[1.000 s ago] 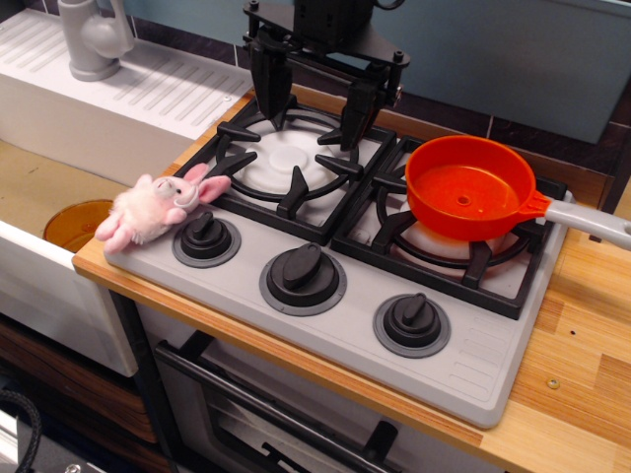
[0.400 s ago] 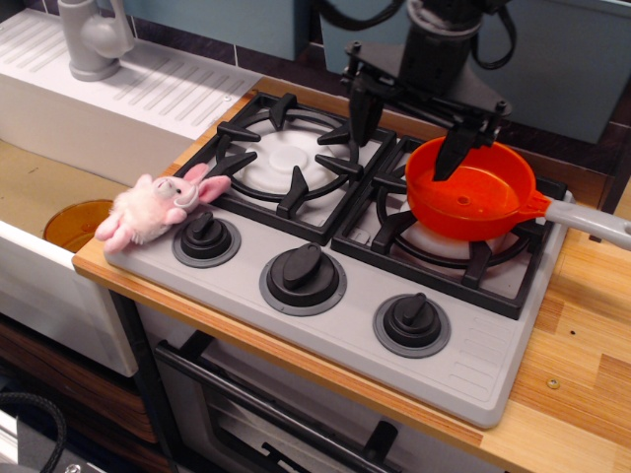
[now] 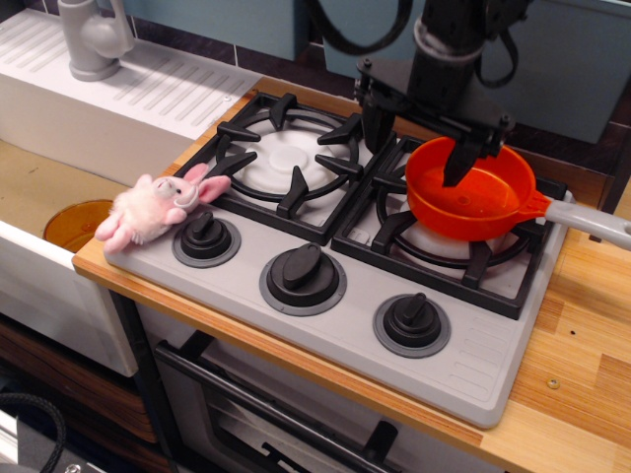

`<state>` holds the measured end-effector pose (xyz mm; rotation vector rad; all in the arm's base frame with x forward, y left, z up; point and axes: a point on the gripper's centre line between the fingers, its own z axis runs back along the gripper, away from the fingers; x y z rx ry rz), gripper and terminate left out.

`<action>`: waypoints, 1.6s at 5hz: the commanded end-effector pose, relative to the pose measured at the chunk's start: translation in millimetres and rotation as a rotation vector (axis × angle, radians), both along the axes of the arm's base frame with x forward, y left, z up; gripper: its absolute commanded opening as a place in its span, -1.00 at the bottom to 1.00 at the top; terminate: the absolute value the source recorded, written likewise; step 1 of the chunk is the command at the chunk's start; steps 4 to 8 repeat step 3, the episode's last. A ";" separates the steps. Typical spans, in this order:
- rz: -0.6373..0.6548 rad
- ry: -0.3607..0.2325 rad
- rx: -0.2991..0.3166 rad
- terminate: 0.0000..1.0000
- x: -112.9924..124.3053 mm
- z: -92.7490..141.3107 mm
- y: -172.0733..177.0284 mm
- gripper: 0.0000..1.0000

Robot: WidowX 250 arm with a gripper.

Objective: End effector reaching pot or pan

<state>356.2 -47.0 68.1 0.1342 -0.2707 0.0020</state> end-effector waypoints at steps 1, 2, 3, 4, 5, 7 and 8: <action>-0.024 -0.028 -0.051 -1.00 14.6 -3.7 9.3 1.00; -0.024 -0.028 -0.051 -1.00 14.6 -3.7 9.3 1.00; -0.024 -0.028 -0.051 1.00 14.6 -3.7 9.3 1.00; -0.024 -0.028 -0.051 1.00 14.6 -3.7 9.3 1.00; -0.024 -0.028 -0.051 1.00 14.6 -3.7 9.3 1.00; -0.024 -0.028 -0.051 1.00 14.6 -3.7 9.3 1.00; -0.024 -0.028 -0.051 1.00 14.6 -3.7 9.3 1.00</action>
